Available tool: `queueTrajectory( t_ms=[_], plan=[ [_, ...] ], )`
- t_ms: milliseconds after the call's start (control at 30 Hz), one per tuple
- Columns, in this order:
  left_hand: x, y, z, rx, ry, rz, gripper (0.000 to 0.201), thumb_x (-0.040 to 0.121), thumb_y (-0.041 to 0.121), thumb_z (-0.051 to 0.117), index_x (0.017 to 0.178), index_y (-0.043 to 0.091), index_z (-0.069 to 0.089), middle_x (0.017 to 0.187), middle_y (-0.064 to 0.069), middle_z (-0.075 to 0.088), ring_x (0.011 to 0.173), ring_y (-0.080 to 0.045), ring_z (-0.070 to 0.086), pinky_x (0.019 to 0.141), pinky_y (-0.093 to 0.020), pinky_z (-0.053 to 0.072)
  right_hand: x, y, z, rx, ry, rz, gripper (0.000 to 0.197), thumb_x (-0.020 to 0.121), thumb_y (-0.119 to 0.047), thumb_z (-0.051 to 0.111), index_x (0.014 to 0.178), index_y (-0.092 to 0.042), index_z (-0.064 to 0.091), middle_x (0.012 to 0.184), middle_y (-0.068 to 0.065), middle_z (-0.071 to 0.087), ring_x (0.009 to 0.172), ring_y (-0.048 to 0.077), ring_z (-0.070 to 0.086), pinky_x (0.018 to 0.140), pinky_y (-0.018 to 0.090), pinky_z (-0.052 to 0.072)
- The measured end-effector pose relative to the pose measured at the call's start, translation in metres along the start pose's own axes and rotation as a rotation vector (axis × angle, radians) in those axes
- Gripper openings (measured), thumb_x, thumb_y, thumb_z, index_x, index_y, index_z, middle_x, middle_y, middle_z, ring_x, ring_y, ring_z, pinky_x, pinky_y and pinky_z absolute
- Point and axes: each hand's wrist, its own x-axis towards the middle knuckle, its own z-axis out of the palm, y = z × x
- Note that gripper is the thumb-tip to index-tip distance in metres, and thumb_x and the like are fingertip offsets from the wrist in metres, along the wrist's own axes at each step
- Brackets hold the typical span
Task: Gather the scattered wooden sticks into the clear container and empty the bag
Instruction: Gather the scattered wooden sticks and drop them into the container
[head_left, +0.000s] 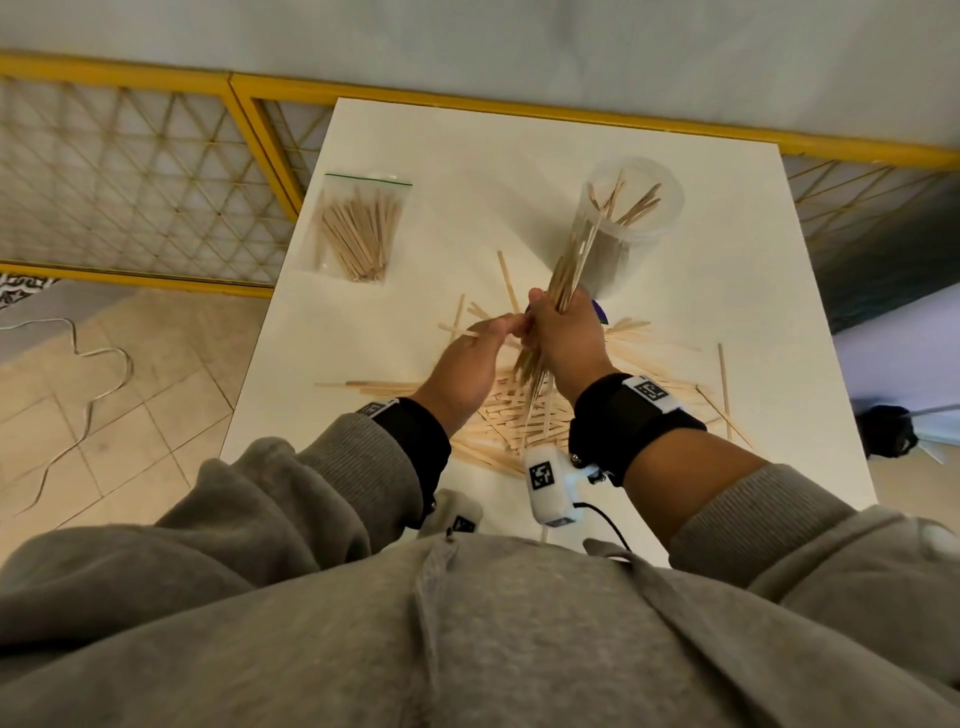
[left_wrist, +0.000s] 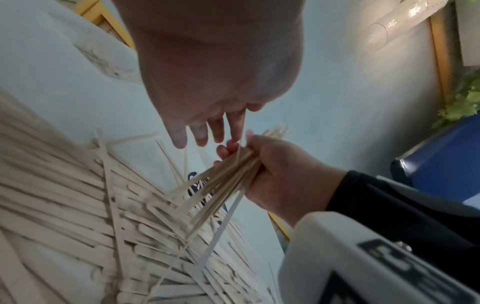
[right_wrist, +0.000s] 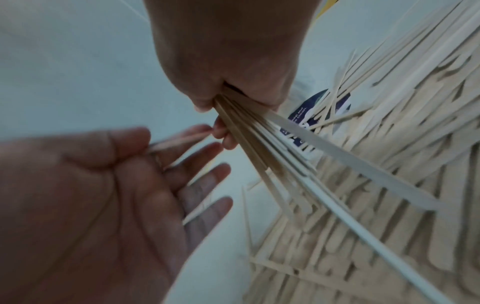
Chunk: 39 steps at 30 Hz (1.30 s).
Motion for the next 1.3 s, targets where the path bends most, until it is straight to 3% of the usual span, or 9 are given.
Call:
queueTrajectory(
  t_ms=[100,267,333,400,567,667,833,1067,1300],
  plan=[
    [0.007,-0.012,-0.014,-0.112,0.083,-0.141,0.025,0.091,0.035,0.048,0.102,0.027,0.068,0.131,0.000,0.057,0.119,-0.013,0.050,0.097,-0.031,0.034,0.005,-0.014,-0.011,0.173,0.010,-0.011,0.010,0.095,-0.020,0.053,0.089,-0.019,0.045,0.063,0.004,0.057,0.057,0.019,0.058,0.064,0.041,0.053],
    [0.019,-0.030,-0.017,0.158,0.351,-0.255,0.061,0.087,0.022,0.058,0.143,0.012,0.035,0.138,-0.002,0.039,0.109,-0.020,0.056,0.089,-0.028,0.047,0.004,-0.044,-0.028,0.231,-0.056,-0.139,0.005,0.096,-0.006,0.050,0.095,-0.010,0.048,0.076,0.011,0.053,0.062,0.019,0.055,0.060,0.027,0.054],
    [0.020,-0.023,-0.013,0.230,0.467,-0.138,0.069,0.088,0.028,0.058,0.147,0.013,0.026,0.151,-0.008,0.023,0.137,-0.024,0.033,0.112,-0.033,0.030,0.002,-0.057,-0.033,0.262,-0.071,-0.199,0.005,0.096,-0.003,0.049,0.097,-0.009,0.049,0.081,0.013,0.053,0.065,0.017,0.057,0.063,0.025,0.055],
    [0.018,-0.008,-0.007,0.187,0.511,-0.029,0.059,0.094,0.030,0.051,0.146,0.014,0.029,0.154,-0.007,0.019,0.142,-0.018,0.021,0.114,-0.028,0.018,0.003,-0.070,-0.038,0.309,-0.073,-0.260,0.005,0.096,-0.004,0.049,0.098,-0.008,0.049,0.081,0.012,0.054,0.066,0.017,0.059,0.066,0.027,0.055],
    [0.021,0.007,0.010,-0.552,0.055,-0.388,0.067,0.092,0.058,0.037,0.133,0.006,0.045,0.135,-0.015,0.050,0.125,-0.030,0.049,0.109,-0.045,0.035,-0.003,-0.098,-0.037,0.553,-0.115,-0.379,0.010,0.091,0.002,0.056,0.095,-0.004,0.049,0.079,0.011,0.053,0.064,0.018,0.059,0.064,0.033,0.054],
    [0.027,0.017,0.020,-0.868,0.057,-0.546,0.069,0.093,0.060,0.031,0.111,-0.001,0.056,0.109,-0.021,0.062,0.091,-0.033,0.064,0.085,-0.042,0.054,-0.013,-0.090,-0.027,0.510,-0.159,-0.380,0.020,0.082,0.003,0.066,0.091,-0.008,0.051,0.076,0.010,0.055,0.064,0.023,0.060,0.065,0.036,0.055],
    [0.027,0.026,0.026,-0.822,0.099,-0.549,0.039,0.101,0.027,0.034,0.088,0.000,0.060,0.072,-0.014,0.063,0.063,-0.021,0.064,0.052,-0.029,0.057,-0.020,-0.059,-0.020,0.326,-0.150,-0.320,0.019,0.079,-0.003,0.073,0.085,-0.011,0.056,0.066,0.004,0.059,0.060,0.024,0.061,0.066,0.037,0.056],
    [0.030,0.017,0.026,-0.798,0.107,-0.581,0.039,0.101,0.019,0.035,0.082,-0.004,0.060,0.059,-0.015,0.065,0.058,-0.022,0.065,0.059,-0.031,0.059,-0.016,-0.047,-0.022,0.317,-0.197,-0.279,0.016,0.077,-0.008,0.074,0.084,-0.008,0.058,0.069,0.008,0.060,0.067,0.026,0.063,0.066,0.034,0.055],
    [0.038,0.017,0.033,-0.714,0.037,-0.549,0.028,0.099,0.021,0.042,0.094,0.005,0.065,0.083,-0.011,0.073,0.078,-0.020,0.070,0.063,-0.032,0.058,-0.010,-0.025,-0.030,0.172,-0.282,-0.166,0.030,0.074,-0.009,0.079,0.098,-0.009,0.062,0.087,-0.002,0.066,0.080,0.008,0.067,0.079,0.029,0.054]
  ],
)
